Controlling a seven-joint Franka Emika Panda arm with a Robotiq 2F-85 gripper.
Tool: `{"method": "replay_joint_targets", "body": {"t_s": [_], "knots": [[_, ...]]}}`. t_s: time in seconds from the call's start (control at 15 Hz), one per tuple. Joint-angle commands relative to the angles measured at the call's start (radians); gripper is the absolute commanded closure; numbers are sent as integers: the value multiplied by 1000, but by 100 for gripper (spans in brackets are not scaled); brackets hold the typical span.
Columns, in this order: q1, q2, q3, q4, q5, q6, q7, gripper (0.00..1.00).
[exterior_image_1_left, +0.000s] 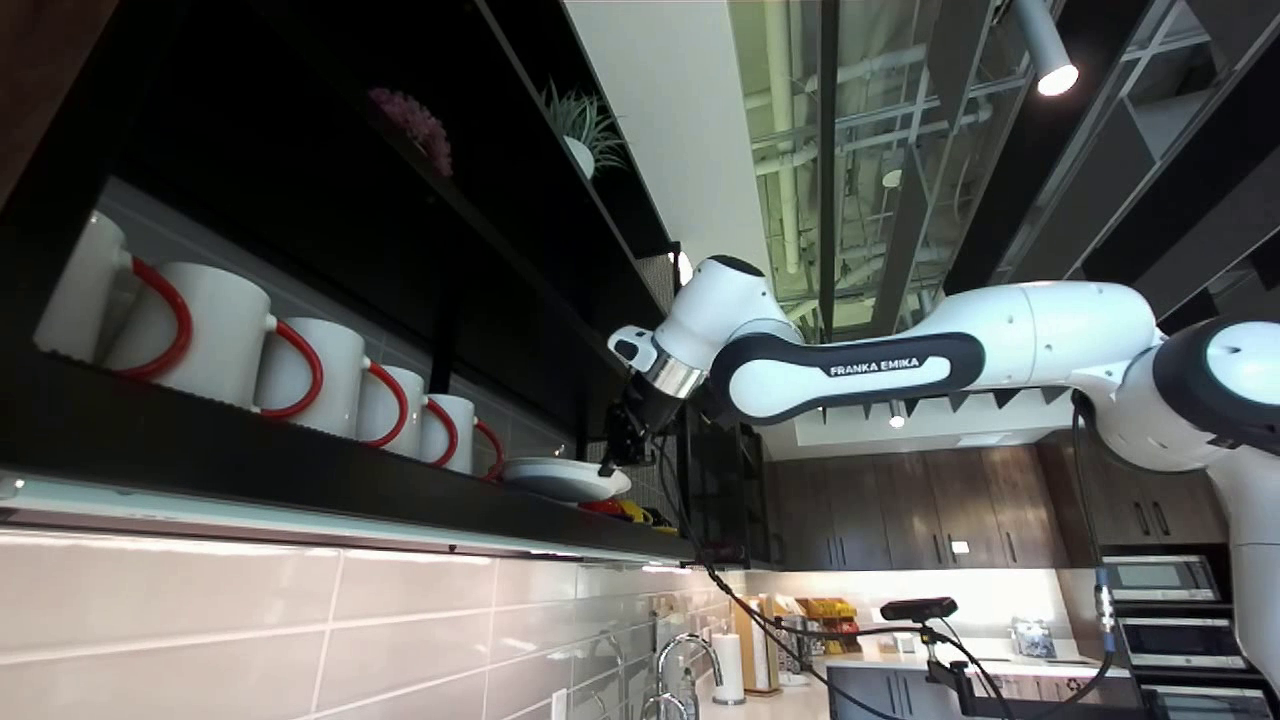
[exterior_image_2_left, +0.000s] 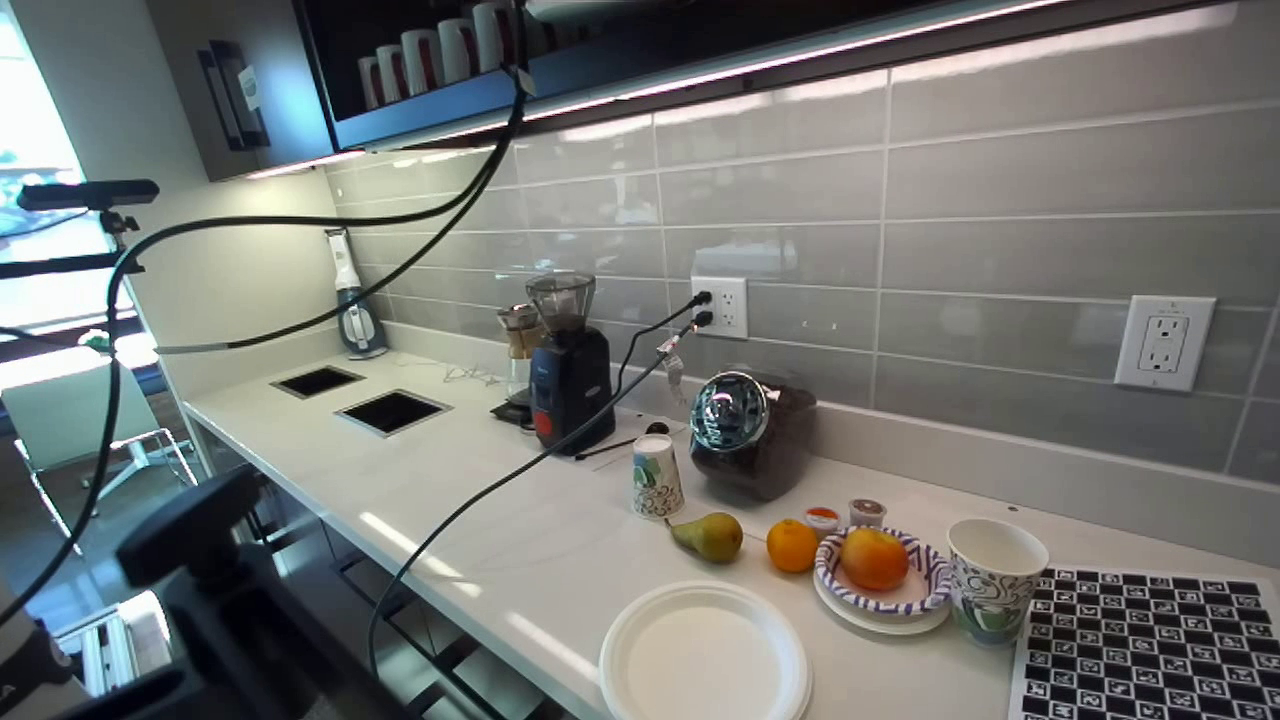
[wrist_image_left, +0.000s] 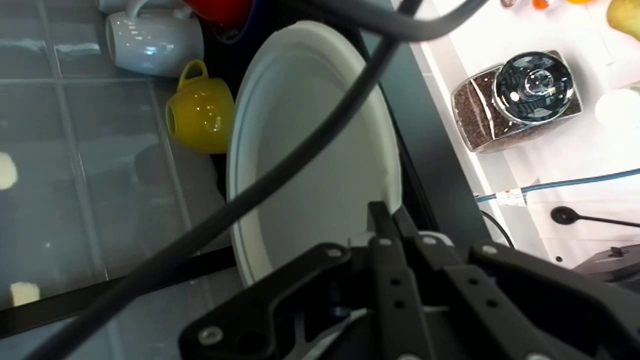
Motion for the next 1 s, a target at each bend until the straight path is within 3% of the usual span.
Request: {"method": "replay_joint_targets", "body": {"t_s": [0.0, 0.53, 0.6, 0.87, 0.93], "knots": [[-40, 87, 43, 78, 6, 36, -60, 99], [-76, 151, 81, 124, -8, 78, -89, 99], [-79, 154, 82, 127, -4, 75, -92, 95], [-86, 155, 85, 123, 0, 77, -95, 100], [-87, 153, 87, 124, -3, 75, -90, 73]]}}
